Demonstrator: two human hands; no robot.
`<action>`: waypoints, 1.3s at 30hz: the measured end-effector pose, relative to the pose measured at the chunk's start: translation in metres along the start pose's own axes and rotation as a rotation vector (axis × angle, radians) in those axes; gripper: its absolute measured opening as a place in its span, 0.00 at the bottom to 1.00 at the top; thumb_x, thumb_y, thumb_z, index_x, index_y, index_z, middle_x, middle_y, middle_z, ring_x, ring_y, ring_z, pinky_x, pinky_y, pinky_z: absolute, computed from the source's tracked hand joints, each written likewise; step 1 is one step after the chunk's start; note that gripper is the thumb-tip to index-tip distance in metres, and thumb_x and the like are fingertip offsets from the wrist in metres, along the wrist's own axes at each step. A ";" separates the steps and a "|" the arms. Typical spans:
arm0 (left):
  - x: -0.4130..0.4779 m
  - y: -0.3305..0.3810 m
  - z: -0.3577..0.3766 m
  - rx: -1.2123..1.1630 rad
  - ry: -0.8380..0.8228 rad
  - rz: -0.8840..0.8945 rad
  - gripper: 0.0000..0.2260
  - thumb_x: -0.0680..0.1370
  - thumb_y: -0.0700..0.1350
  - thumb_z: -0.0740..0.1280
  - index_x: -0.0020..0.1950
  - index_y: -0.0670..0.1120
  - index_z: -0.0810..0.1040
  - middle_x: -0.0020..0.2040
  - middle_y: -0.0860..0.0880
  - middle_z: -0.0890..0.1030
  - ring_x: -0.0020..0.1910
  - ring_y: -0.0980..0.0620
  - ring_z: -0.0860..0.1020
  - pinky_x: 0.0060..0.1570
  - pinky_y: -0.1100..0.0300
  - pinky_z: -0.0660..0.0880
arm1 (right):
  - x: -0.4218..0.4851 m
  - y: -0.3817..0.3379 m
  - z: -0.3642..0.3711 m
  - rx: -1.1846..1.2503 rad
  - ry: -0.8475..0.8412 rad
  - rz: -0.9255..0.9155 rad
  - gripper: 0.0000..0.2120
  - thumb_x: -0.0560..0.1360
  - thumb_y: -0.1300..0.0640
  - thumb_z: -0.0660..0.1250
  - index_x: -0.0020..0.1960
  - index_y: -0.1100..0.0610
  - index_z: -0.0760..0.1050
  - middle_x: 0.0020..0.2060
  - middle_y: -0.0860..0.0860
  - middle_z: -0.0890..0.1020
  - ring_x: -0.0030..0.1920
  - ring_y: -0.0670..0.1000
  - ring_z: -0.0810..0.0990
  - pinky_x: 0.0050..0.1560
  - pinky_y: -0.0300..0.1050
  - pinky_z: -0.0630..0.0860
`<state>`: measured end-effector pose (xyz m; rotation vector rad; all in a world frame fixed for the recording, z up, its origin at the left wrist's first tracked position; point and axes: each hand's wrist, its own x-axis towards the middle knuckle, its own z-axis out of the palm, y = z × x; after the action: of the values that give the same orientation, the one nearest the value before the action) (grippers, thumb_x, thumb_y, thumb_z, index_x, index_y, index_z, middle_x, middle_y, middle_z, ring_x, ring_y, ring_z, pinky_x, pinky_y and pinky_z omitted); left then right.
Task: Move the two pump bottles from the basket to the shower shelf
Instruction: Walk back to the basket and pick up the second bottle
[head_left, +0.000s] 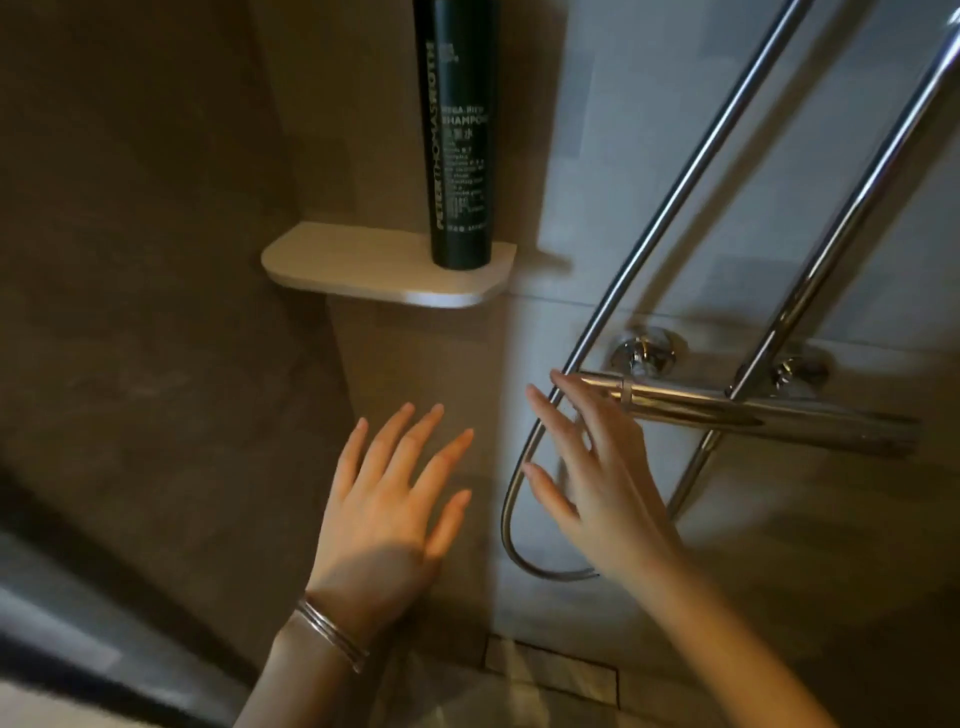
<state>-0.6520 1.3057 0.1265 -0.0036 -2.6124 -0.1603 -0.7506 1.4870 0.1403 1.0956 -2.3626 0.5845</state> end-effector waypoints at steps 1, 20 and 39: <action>-0.012 0.010 0.002 0.005 -0.027 -0.026 0.21 0.77 0.54 0.56 0.68 0.50 0.73 0.68 0.44 0.72 0.69 0.43 0.66 0.67 0.40 0.58 | -0.015 0.001 0.001 0.012 -0.047 0.000 0.27 0.75 0.47 0.58 0.71 0.53 0.59 0.68 0.55 0.63 0.68 0.54 0.63 0.62 0.63 0.69; -0.275 0.134 -0.035 0.089 -0.340 -0.660 0.19 0.77 0.56 0.55 0.61 0.52 0.77 0.56 0.50 0.79 0.52 0.50 0.78 0.53 0.52 0.72 | -0.191 -0.078 0.002 0.269 -0.880 -0.364 0.25 0.76 0.38 0.50 0.72 0.44 0.55 0.73 0.46 0.59 0.71 0.50 0.61 0.67 0.49 0.59; -0.472 0.073 -0.119 0.137 -0.259 -1.153 0.21 0.77 0.56 0.55 0.65 0.50 0.75 0.61 0.47 0.78 0.58 0.45 0.77 0.59 0.46 0.70 | -0.230 -0.315 0.069 0.412 -1.011 -0.718 0.23 0.77 0.44 0.50 0.67 0.52 0.67 0.64 0.51 0.73 0.62 0.53 0.73 0.60 0.51 0.70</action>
<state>-0.1815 1.3780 0.0011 1.6050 -2.5193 -0.3850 -0.3874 1.3971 0.0101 2.7632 -2.2845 0.2512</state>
